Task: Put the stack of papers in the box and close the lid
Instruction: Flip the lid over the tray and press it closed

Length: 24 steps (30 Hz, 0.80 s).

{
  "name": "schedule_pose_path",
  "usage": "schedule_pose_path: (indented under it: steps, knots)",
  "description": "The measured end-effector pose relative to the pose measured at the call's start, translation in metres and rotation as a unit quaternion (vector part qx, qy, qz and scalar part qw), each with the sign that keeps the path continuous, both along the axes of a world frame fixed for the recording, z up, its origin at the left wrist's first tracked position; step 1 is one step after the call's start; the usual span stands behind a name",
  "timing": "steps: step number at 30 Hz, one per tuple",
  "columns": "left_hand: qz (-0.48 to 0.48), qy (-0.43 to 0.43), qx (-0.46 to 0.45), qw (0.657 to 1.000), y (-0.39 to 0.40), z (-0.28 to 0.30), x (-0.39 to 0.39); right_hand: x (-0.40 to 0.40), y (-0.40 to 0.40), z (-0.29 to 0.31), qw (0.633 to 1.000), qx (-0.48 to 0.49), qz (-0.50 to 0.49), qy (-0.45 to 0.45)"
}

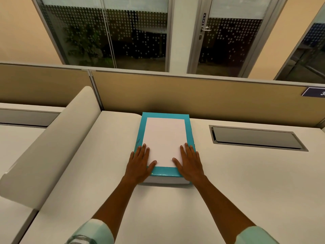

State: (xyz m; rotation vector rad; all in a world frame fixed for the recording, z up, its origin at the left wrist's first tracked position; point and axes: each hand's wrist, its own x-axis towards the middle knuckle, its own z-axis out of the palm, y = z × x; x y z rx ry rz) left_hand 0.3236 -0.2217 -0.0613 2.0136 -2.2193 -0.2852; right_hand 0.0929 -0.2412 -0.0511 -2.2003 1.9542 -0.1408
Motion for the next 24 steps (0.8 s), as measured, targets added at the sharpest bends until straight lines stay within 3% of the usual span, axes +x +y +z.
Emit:
schedule_pose_path:
  steps: [13,19,24]
  knots:
    - [0.017,0.009,-0.02,1.0,-0.003,-0.007,-0.003,0.004,0.002,-0.01,1.0,0.008,-0.013,0.005]
    - [0.022,0.031,-0.024,0.999,-0.013,-0.006,-0.001,0.001,-0.01,-0.004,0.998,0.0,-0.041,-0.037]
    - [0.04,0.05,-0.056,0.996,-0.023,-0.006,-0.004,0.001,-0.02,0.0,0.995,-0.066,-0.059,-0.047]
